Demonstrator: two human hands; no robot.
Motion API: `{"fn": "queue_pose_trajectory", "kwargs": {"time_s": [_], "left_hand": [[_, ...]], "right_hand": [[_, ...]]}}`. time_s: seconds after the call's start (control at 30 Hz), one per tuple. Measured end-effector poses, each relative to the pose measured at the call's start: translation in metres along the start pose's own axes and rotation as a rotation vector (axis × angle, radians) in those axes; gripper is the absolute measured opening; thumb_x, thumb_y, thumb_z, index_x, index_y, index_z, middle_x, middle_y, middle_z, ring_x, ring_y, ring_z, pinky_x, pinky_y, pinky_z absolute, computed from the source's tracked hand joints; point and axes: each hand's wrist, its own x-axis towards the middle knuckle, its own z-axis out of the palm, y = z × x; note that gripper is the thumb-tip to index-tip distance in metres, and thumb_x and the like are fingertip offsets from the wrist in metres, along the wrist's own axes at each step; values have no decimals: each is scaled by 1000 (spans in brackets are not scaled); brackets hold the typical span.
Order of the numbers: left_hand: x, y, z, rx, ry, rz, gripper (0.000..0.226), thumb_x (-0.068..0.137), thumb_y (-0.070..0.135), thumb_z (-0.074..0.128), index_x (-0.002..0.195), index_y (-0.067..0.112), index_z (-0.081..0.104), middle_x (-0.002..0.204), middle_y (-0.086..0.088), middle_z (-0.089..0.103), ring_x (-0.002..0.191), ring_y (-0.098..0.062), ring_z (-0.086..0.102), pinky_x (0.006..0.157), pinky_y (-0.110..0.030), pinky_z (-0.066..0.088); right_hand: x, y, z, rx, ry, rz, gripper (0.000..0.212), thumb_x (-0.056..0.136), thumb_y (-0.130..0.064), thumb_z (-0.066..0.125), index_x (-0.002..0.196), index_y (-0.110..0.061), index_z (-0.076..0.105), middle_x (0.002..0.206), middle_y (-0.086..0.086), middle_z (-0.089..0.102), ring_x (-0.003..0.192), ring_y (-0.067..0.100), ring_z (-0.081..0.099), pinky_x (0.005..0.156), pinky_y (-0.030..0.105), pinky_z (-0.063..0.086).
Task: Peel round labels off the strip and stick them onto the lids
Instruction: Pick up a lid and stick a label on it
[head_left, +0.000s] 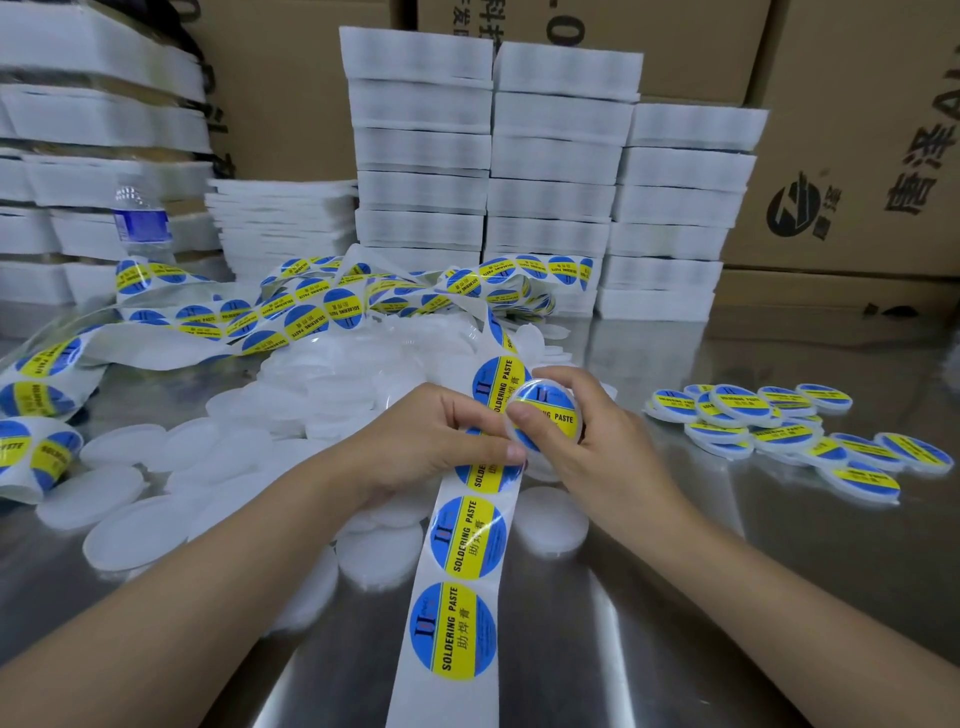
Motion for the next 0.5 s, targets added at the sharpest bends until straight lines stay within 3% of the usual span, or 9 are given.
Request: {"fn": "queue_pose_trajectory", "kwargs": {"time_s": [0.17,0.23,0.37,0.5], "left_hand": [[-1,2,3,3,-12,-11,24,58,32,88,78,20,79,91,-18,73,84,-22,68,92,-40,52],[-1,2,3,-1,-19,-14,31,53,39,84,77,21,79,87,-13,75,80,-18,69,88,-35,54],[-1,0,2,3,-30,-13,17,62,34,78,73,22,79,70,0,72,67,-8,65,68,-18,53],[1,-2,1,-24,-27,-19,27,54,40,79,75,23,79,75,1,75,69,-7,67,68,-17,52]], "right_hand": [[0,0,-1,24,5,-26,22,78,-48,66,91,-34,55,74,-14,65,67,-4,58,55,8,41],[0,-1,0,34,24,-22,22,75,-49,68,85,-34,55,70,-14,64,63,-6,58,53,7,39],[1,0,0,-2,75,-13,27,75,-50,66,79,-25,57,62,-14,60,60,-5,54,52,9,38],[2,3,-2,-40,104,-24,38,78,-56,57,73,-19,55,56,-9,57,54,2,49,50,12,36]]}}
